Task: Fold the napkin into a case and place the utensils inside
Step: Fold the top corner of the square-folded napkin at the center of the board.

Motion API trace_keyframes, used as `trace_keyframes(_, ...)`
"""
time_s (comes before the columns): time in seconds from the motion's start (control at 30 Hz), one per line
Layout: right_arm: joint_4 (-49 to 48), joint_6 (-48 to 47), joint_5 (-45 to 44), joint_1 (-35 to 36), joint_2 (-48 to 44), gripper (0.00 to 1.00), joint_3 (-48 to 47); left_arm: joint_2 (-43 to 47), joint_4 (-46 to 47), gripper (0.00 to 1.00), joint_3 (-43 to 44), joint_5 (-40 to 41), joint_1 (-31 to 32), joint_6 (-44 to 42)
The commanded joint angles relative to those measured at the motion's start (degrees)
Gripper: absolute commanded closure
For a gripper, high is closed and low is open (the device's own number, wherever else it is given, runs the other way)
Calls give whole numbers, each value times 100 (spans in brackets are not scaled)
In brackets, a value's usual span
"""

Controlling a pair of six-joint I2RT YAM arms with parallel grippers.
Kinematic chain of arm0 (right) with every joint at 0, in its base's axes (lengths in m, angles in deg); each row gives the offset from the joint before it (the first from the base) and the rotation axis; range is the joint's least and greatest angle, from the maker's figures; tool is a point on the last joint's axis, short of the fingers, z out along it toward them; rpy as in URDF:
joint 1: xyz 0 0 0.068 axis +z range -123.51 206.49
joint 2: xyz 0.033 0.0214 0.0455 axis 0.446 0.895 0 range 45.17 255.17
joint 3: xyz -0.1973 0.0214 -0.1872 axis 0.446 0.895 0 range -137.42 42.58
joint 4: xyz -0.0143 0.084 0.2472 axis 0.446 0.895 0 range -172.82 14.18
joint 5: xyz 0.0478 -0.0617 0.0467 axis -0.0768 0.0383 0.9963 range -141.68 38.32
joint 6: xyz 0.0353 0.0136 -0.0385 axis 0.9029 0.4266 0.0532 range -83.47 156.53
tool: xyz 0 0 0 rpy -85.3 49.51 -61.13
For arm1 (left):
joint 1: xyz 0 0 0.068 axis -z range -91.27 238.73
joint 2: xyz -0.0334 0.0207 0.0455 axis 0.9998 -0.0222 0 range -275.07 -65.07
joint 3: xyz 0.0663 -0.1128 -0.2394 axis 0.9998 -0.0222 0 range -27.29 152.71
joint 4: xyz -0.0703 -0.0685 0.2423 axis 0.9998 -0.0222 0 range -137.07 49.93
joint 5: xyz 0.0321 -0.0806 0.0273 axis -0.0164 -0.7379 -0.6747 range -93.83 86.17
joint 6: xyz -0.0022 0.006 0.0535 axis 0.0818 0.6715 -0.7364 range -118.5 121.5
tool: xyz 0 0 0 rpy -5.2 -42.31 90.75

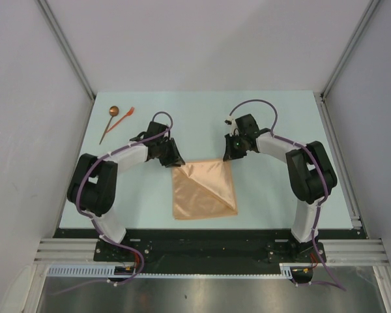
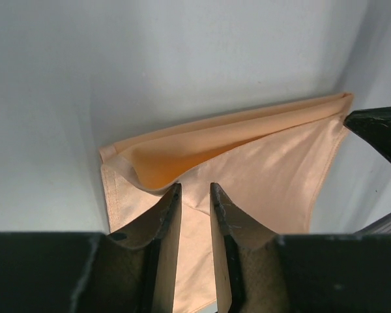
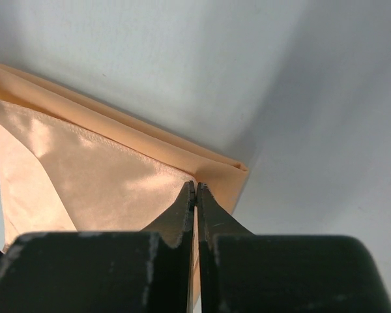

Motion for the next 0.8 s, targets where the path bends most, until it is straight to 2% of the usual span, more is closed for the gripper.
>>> trace_keyframes(0.0, -130, 16, -81, -74, -264, 100, -59, -136, 75, 72, 274, 247, -47, 109)
trace_keyframes(0.37, -244, 59, 24, -171, 26, 100, -208, -154, -4, 72, 292, 449, -127, 48)
trace_keyframes(0.43, -226, 59, 42, -171, 70, 98, -243, -154, -4, 73, 309, 467, -135, 39)
trace_keyframes(0.53, -130, 59, 42, -171, 96, 86, -305, -128, -4, 73, 327, 414, -135, 30)
trace_keyframes(0.6, 97, 51, -46, -144, 9, 72, -340, 3, -30, 73, 336, 370, -118, 22)
trace_keyframes(0.7, 597, 33, -642, -30, -360, 53, -366, 284, -118, 72, 336, 186, -100, 4)
trace_keyframes(0.73, 774, 16, -1061, -4, -465, 45, -367, 364, -171, 72, 318, 99, -92, -5)
trace_keyframes(0.77, 950, -2, -1248, 40, -718, 42, -349, 443, -232, 71, 301, 80, -74, -40)
